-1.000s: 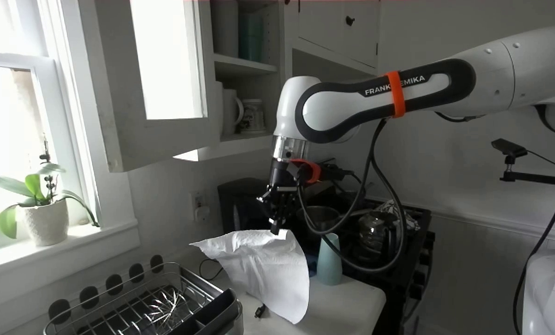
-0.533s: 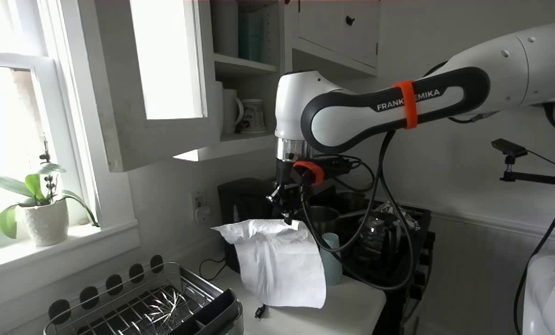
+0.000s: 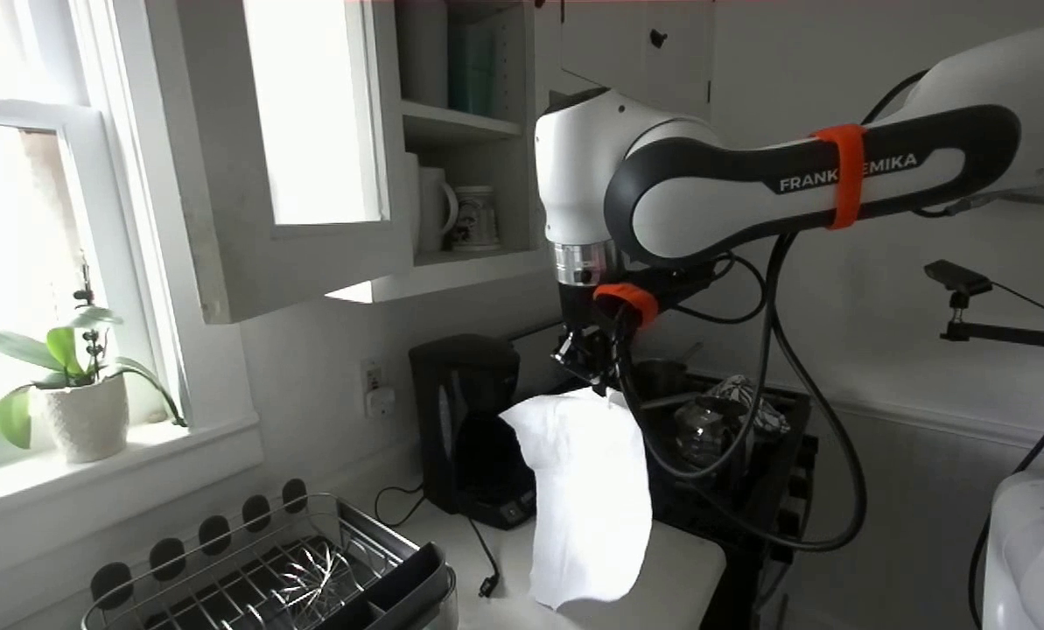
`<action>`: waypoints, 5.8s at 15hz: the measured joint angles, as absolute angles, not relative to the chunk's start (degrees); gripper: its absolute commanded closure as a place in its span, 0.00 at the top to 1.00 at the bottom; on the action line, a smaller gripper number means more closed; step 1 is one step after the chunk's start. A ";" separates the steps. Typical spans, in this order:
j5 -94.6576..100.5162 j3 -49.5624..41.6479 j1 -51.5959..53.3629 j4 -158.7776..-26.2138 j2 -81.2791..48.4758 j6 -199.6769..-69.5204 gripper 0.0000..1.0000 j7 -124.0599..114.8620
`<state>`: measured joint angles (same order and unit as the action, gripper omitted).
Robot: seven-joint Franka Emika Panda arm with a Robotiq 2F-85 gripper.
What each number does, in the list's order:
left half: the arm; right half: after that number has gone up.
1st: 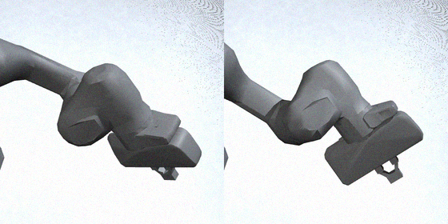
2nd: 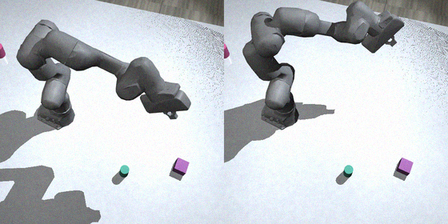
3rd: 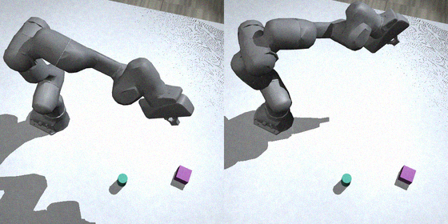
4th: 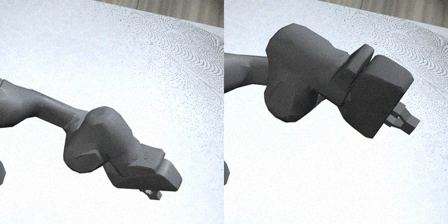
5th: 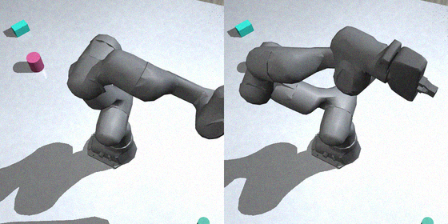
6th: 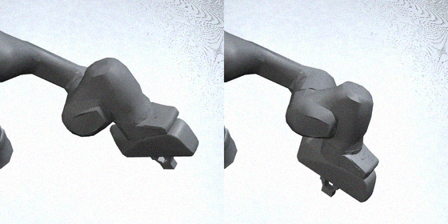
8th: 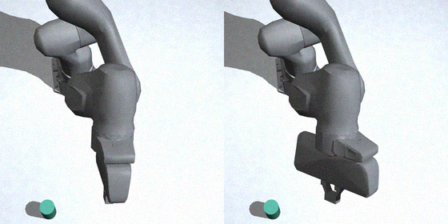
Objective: Use the paper towel to wipe the counter
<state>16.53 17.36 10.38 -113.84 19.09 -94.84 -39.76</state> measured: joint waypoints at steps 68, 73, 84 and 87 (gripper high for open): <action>34.98 18.02 15.32 -109.75 0.68 -106.28 1.00 -58.24; 28.55 16.91 15.19 -109.77 2.57 -108.64 1.00 -58.79; 7.57 13.82 14.11 -121.19 13.95 -118.90 1.00 -41.64; 3.23 12.71 12.99 -126.87 13.68 -124.32 1.00 -36.83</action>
<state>3.23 12.71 12.99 -126.87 13.68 -124.32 -36.83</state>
